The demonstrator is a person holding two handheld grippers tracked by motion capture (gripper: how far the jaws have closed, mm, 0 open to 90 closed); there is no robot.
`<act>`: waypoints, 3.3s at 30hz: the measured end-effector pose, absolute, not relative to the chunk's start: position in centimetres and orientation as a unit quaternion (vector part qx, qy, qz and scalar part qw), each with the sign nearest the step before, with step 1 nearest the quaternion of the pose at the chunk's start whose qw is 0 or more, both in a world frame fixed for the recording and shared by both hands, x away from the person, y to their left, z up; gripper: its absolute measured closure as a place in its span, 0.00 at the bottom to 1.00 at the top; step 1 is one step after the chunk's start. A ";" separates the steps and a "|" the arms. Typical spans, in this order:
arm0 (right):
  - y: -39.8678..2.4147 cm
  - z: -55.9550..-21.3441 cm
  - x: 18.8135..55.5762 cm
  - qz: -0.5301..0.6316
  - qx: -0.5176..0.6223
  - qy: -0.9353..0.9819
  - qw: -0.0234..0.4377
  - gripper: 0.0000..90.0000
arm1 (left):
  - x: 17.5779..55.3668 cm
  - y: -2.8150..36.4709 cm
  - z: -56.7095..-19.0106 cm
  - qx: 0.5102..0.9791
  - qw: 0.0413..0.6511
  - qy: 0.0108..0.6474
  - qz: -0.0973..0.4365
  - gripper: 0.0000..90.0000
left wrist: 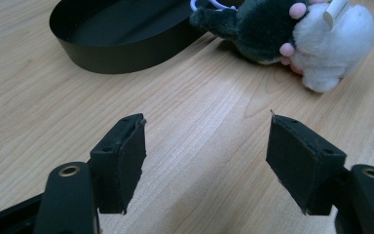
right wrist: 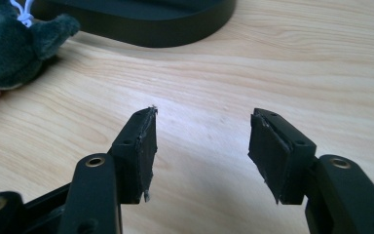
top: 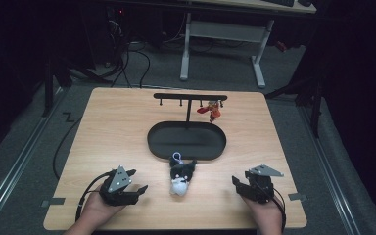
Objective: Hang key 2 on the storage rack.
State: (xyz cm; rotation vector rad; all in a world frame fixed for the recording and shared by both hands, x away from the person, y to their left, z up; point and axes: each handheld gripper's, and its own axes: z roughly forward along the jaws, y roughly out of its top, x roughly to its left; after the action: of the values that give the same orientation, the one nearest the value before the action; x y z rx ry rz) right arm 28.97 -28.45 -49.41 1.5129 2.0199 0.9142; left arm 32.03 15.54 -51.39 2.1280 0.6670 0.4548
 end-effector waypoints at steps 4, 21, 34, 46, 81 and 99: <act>-29.2 -50.1 27.0 0.353 0.541 0.721 0.251 0.50 | 31.9 15.4 -51.4 0.846 0.420 0.276 0.178 0.35; -29.5 -50.4 27.4 0.376 0.532 0.728 0.213 0.50 | 32.9 11.9 -51.3 0.840 0.393 0.313 0.205 0.91; -29.6 -50.5 27.5 0.380 0.531 0.730 0.205 0.51 | 34.1 4.5 -52.3 0.860 0.379 0.296 0.174 1.00; -30.6 -50.7 27.5 0.380 0.547 0.718 0.199 0.51 | 30.6 -3.8 -51.7 0.884 0.405 0.199 0.123 1.00; -30.5 -51.1 27.6 0.365 0.552 0.722 0.201 0.52 | 33.8 15.4 -50.3 0.830 0.393 0.329 0.219 0.88; -28.9 -50.7 28.1 0.312 0.555 0.743 0.205 0.60 | 34.6 19.3 -51.6 0.816 0.384 0.364 0.234 0.48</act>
State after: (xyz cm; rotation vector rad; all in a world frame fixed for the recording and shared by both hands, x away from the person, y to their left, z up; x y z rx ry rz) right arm 28.09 -28.85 -50.69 1.5482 2.0716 0.8711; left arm 34.59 19.29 -51.65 2.0787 0.9275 0.5964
